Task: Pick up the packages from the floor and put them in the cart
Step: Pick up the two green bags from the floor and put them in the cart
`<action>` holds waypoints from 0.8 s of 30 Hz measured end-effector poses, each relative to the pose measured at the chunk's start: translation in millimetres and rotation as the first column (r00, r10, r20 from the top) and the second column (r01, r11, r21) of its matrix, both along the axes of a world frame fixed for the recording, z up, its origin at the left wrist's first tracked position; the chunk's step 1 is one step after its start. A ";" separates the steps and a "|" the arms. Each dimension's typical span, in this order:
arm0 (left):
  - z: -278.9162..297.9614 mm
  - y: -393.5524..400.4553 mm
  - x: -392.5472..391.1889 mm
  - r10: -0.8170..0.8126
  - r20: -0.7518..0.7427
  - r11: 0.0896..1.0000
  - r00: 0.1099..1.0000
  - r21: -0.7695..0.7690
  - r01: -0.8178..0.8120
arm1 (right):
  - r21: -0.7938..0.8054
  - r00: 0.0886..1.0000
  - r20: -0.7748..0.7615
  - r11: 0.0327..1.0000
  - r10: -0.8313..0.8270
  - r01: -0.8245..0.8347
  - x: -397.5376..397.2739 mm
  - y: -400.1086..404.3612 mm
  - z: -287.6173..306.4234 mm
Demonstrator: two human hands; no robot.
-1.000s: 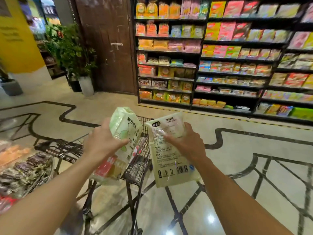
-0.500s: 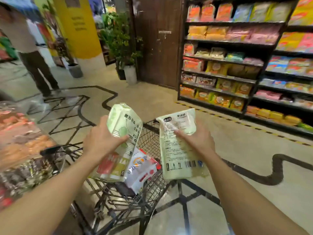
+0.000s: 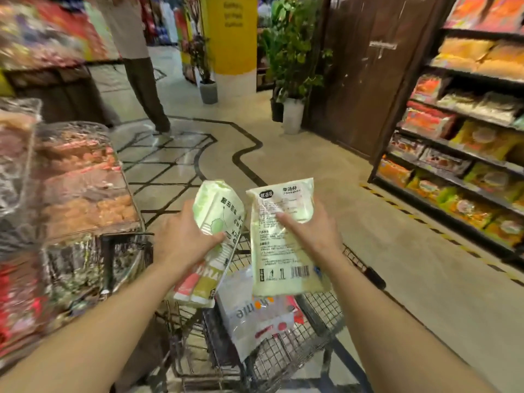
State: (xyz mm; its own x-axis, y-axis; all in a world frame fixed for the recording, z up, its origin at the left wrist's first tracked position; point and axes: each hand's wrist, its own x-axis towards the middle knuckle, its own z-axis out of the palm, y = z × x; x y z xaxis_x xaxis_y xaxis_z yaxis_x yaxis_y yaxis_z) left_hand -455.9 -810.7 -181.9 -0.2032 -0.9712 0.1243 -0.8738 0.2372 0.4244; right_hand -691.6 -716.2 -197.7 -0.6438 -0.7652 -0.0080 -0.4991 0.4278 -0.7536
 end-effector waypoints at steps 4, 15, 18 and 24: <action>-21.8 -23.2 -4.8 0.067 -0.033 0.994 0.997 0.084 -0.064 | 0.050 0.998 0.018 0.996 0.068 -0.068 -9.0 -43.2 -20.1; -110.6 -47.5 -17.2 0.294 -0.051 0.915 0.955 0.305 -0.265 | 0.308 0.962 0.133 0.913 0.237 -0.268 -33.2 -110.3 -124.3; -138.8 -49.3 -24.3 0.363 -0.045 0.880 0.931 0.345 -0.327 | 0.362 0.950 0.158 0.879 0.269 -0.309 -37.4 -124.4 -156.1; -192.0 -49.8 -44.7 0.522 0.012 0.765 0.853 0.437 -0.474 | 0.408 0.909 0.216 0.812 0.357 -0.416 -35.6 -141.6 -227.1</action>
State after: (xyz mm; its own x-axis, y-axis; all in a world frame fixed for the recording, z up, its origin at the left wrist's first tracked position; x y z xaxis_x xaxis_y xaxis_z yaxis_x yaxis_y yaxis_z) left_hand -500.6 -860.6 -373.9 0.3139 -0.8956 -0.3152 -0.7649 -0.4352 0.4749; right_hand -727.1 -857.8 -424.8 -0.2662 -0.8480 -0.4583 -0.6093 0.5165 -0.6017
